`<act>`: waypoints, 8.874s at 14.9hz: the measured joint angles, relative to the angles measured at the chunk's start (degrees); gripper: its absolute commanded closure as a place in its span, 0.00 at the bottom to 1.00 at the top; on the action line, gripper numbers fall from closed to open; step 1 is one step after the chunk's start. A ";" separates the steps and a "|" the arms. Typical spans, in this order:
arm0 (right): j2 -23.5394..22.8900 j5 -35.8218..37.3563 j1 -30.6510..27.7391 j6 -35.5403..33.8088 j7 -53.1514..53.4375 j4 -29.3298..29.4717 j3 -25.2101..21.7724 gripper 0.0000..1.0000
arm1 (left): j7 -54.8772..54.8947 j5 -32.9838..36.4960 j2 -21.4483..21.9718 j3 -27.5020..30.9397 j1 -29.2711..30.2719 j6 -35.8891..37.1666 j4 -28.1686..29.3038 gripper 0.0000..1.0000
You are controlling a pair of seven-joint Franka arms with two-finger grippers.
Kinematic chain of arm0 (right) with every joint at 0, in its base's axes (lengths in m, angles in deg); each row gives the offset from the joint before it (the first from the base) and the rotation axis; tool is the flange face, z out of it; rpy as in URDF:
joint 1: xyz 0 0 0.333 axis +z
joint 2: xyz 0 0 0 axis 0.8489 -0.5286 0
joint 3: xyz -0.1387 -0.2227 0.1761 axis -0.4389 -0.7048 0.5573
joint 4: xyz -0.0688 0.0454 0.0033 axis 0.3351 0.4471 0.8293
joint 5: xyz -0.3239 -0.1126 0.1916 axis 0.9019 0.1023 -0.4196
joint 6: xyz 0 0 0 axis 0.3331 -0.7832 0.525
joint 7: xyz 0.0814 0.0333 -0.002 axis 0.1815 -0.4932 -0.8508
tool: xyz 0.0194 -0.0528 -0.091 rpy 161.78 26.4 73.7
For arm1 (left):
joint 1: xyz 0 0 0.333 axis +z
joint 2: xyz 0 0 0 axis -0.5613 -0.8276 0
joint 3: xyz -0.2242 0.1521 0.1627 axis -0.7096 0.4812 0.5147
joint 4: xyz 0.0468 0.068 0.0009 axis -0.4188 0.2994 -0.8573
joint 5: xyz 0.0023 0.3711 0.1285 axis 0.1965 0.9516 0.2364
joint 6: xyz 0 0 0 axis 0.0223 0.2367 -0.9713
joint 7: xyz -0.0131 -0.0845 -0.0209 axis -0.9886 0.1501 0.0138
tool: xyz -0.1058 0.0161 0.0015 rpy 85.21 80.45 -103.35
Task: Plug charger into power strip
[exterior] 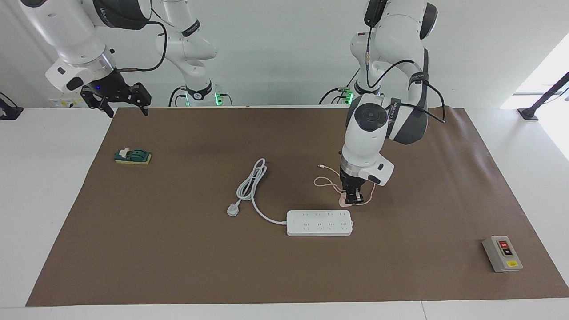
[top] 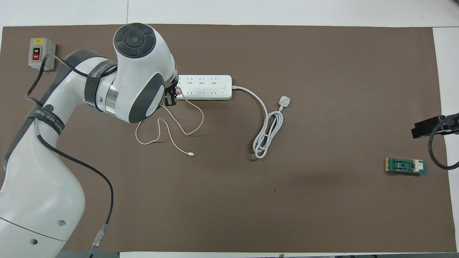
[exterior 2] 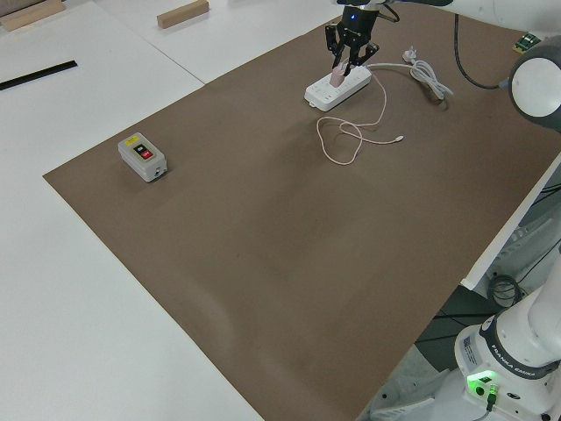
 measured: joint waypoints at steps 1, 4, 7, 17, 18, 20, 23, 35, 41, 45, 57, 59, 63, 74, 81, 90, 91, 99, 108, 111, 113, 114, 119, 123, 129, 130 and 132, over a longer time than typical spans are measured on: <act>0.27 0.02 0.00 0.01 0.00 -0.51 0.00 0.00 | -0.06 0.08 -0.48 0.00 -0.13 -0.03 -0.33 1.00; 0.68 0.18 0.00 1.32 -0.03 -1.05 0.00 0.00 | -0.08 1.23 -1.72 0.01 -0.16 -0.22 -0.53 1.00; 0.81 0.37 0.00 2.22 -0.03 -1.05 0.03 0.00 | -0.11 2.25 -2.38 0.05 -0.17 -0.53 -0.71 1.00; 1.06 1.69 0.00 2.32 -0.03 -1.06 0.13 0.00 | -0.14 3.89 -3.87 0.32 -0.16 -0.62 -1.04 1.00; 1.06 1.70 0.00 2.32 -0.03 -1.06 0.13 0.00 | -0.14 3.91 -3.90 0.32 -0.16 -0.62 -1.12 1.00; 1.06 1.70 0.00 2.32 -0.03 -1.06 0.14 0.00 | -0.14 3.93 -3.98 0.30 -0.17 -0.62 -1.17 1.00; 1.06 1.70 0.00 2.32 -0.03 -1.07 0.14 0.00 | -0.14 3.94 -3.99 0.22 -0.25 -0.62 -1.19 1.00; 1.06 1.71 -0.19 2.29 -0.03 -1.17 0.26 0.00 | -0.40 4.00 -4.19 1.44 -1.52 -0.62 -1.71 1.00; 1.06 1.71 -0.19 2.29 -0.03 -1.18 0.26 0.00 | -0.40 4.03 -4.67 2.44 -1.47 -0.62 -2.40 1.00; 1.06 1.71 -0.19 2.29 -0.03 -1.19 0.26 0.00 | -0.40 4.03 -4.83 2.14 -1.58 -0.63 -2.55 1.00; 1.06 1.71 -0.19 2.29 -0.03 -1.19 0.26 0.00 | -0.40 4.03 -4.86 1.44 -1.95 -0.61 -2.59 1.00; 1.06 1.71 -0.19 2.29 -0.03 -1.19 0.26 0.00 | -0.41 4.03 -4.86 1.44 -2.25 -0.60 -2.60 1.00; 1.06 1.71 -0.19 2.29 -0.03 -1.19 0.26 0.00 | -0.42 4.03 -4.87 1.49 -2.30 -0.58 -2.60 1.00; 1.07 1.20 -0.19 1.73 -0.03 -1.23 0.25 0.00 | -0.42 4.03 -4.87 1.82 -2.26 -0.48 -2.57 1.00; 1.12 0.75 -0.20 1.73 -0.03 -1.23 0.17 0.00 | -0.42 4.02 -4.89 1.71 -2.27 -0.17 -2.37 1.00; 1.12 0.74 -0.21 1.73 -0.03 -1.27 0.12 0.00 | 1.02 3.64 -5.81 1.72 -2.14 0.43 -3.25 1.00; 1.12 0.74 -0.21 1.73 -0.03 -1.27 0.12 0.00 | 1.67 3.29 -6.34 1.73 -2.04 0.76 -3.87 1.00; 1.13 0.74 -0.21 1.73 -0.03 -1.27 0.12 0.00 | 5.45 2.57 -10.15 1.28 -1.85 6.67 -10.51 1.00; 1.13 0.74 -0.21 1.73 -0.03 -1.28 0.12 0.00 | 2.04 2.28 -10.17 1.32 -1.89 6.44 -10.57 1.00; 1.13 0.74 -0.21 1.73 -0.03 -1.28 0.12 0.00 | 0.81 2.22 -9.99 1.34 -1.88 6.06 -10.25 1.00; 1.13 0.74 -0.21 1.73 -0.03 -1.28 0.12 0.00 | 2.31 2.22 -9.96 1.33 -1.86 6.00 -10.18 1.00; 1.13 0.74 -0.21 1.73 -0.03 -1.28 0.12 0.00 | 4.10 2.22 -9.95 1.32 -1.86 5.99 -10.17 1.00; 1.13 0.74 -0.21 1.73 -0.03 -1.28 0.12 0.00 | 10.62 2.19 -9.89 1.33 -1.84 5.67 -9.97 1.00; 1.13 0.74 -0.21 1.73 -0.03 -1.28 0.12 0.00 | 8.58 1.39 -9.51 1.48 -1.64 4.85 -9.27 1.00; 1.13 0.74 -0.21 1.73 -0.03 -1.28 0.12 0.00 | 6.62 1.21 -8.85 1.48 -1.52 3.79 -8.07 1.00; 1.13 0.74 -0.21 1.73 -0.03 -1.28 0.12 0.00 | 9.90 1.21 -8.73 1.50 -1.52 3.49 -7.81 1.00; 1.13 0.74 -0.21 1.73 -0.03 -1.28 0.12 0.00 | 13.38 1.20 -8.35 1.54 -1.51 2.91 -7.12 1.00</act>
